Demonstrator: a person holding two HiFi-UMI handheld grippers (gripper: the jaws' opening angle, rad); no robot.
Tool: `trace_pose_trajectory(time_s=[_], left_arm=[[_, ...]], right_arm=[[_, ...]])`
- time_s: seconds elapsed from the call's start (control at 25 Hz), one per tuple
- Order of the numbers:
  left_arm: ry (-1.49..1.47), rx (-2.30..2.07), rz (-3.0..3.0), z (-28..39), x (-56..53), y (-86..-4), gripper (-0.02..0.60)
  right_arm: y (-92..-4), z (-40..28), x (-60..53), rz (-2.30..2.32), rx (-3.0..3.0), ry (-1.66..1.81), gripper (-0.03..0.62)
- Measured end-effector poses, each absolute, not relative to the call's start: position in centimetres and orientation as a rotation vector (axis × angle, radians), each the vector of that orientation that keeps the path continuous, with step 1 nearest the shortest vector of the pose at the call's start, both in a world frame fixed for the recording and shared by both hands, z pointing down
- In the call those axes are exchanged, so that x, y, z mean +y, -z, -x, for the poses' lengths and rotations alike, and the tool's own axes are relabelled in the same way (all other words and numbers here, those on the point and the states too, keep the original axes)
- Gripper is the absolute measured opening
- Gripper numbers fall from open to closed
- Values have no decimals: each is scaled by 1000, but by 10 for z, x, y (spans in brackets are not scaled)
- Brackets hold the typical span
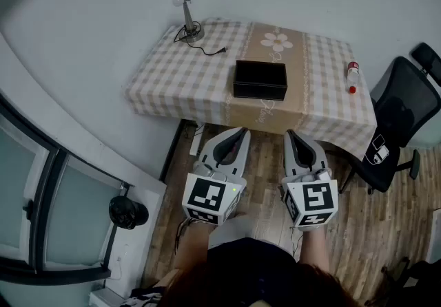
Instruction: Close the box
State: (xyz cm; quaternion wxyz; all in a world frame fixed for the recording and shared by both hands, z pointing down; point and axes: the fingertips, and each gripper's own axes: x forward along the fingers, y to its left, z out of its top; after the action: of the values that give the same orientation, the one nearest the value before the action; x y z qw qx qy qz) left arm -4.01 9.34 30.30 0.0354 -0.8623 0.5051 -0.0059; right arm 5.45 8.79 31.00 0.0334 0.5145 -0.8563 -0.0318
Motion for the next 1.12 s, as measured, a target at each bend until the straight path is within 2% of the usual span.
trace_pose_trajectory(time_s=[0.4, 1.12], left_arm=[[9, 1555, 2662, 42, 107, -318, 26], [-4, 1438, 2704, 48, 51, -312, 26]], right_arm=[[-317, -62, 97, -1618, -2663, 27, 17], [-321, -40, 53, -1632, -2657, 27, 16]])
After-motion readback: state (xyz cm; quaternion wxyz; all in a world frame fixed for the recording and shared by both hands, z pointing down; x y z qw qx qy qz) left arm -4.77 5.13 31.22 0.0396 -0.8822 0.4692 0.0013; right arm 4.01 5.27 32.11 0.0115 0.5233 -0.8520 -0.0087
